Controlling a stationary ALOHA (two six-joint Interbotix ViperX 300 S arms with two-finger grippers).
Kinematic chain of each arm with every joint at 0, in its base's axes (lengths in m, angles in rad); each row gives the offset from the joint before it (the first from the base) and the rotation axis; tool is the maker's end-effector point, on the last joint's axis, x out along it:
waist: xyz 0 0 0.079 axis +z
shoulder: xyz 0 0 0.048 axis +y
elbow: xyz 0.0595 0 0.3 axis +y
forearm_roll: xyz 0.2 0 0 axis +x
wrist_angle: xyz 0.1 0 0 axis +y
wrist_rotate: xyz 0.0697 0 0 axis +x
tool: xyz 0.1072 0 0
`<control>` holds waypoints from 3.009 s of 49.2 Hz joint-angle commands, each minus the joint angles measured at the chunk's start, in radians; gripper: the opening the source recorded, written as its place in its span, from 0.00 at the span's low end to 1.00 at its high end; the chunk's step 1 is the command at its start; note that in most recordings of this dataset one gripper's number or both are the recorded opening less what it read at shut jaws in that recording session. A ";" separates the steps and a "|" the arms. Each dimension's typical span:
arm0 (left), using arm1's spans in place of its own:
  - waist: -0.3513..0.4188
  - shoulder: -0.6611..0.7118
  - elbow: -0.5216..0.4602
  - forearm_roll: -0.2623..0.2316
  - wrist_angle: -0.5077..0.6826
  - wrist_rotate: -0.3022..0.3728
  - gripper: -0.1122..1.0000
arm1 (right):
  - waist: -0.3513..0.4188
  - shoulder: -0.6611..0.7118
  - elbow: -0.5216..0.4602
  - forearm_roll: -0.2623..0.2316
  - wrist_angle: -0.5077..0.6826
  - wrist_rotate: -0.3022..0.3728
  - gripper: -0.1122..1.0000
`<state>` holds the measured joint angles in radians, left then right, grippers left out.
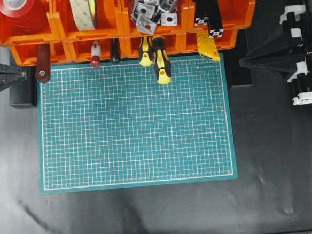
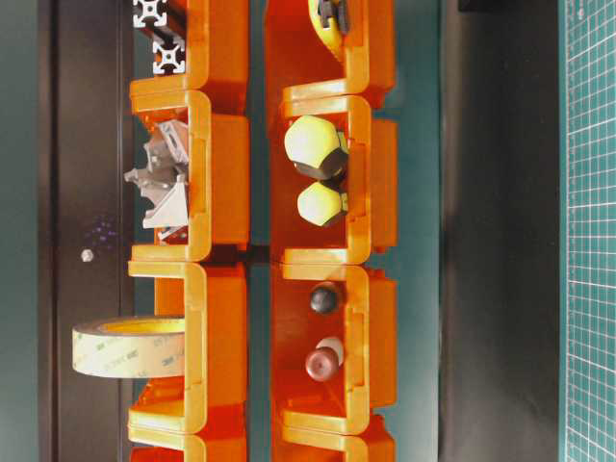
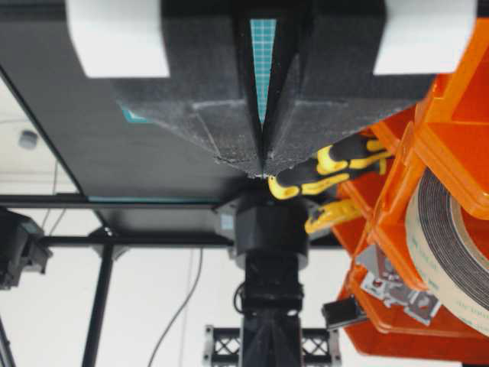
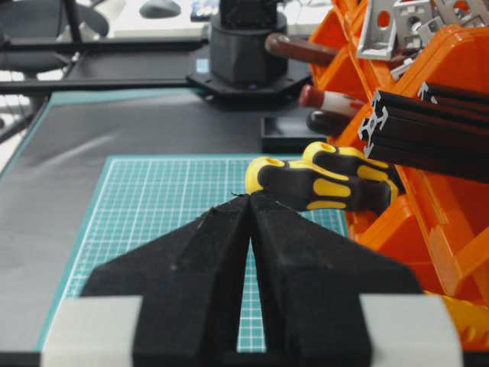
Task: Pick red screwdriver from container rack with left arm.
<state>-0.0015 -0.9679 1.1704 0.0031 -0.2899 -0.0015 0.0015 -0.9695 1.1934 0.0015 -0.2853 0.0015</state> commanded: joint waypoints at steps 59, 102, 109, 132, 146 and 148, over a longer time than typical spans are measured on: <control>-0.262 0.600 -0.715 0.430 1.058 0.040 0.10 | 0.000 0.015 -0.026 0.002 -0.081 0.040 0.10; -0.364 0.859 -0.830 0.980 1.417 -0.362 0.10 | 0.000 -0.002 0.008 0.002 -0.078 0.040 0.10; -0.353 0.856 -0.808 0.979 1.416 -0.364 0.10 | 0.000 -0.008 0.014 0.002 -0.077 0.040 0.10; -0.325 0.850 -0.762 0.977 1.373 -0.379 0.67 | 0.000 -0.018 0.026 0.002 -0.077 0.040 0.10; -0.262 0.848 -0.713 0.976 1.298 -0.391 0.87 | 0.006 -0.020 0.026 0.002 -0.080 0.040 0.10; -0.255 0.847 -0.709 0.976 1.296 -0.391 0.88 | 0.009 -0.020 0.026 0.002 -0.078 0.040 0.10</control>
<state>-0.2700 -0.0997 0.4617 0.9741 1.0140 -0.3896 0.0031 -0.9940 1.2333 0.0015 -0.3528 0.0414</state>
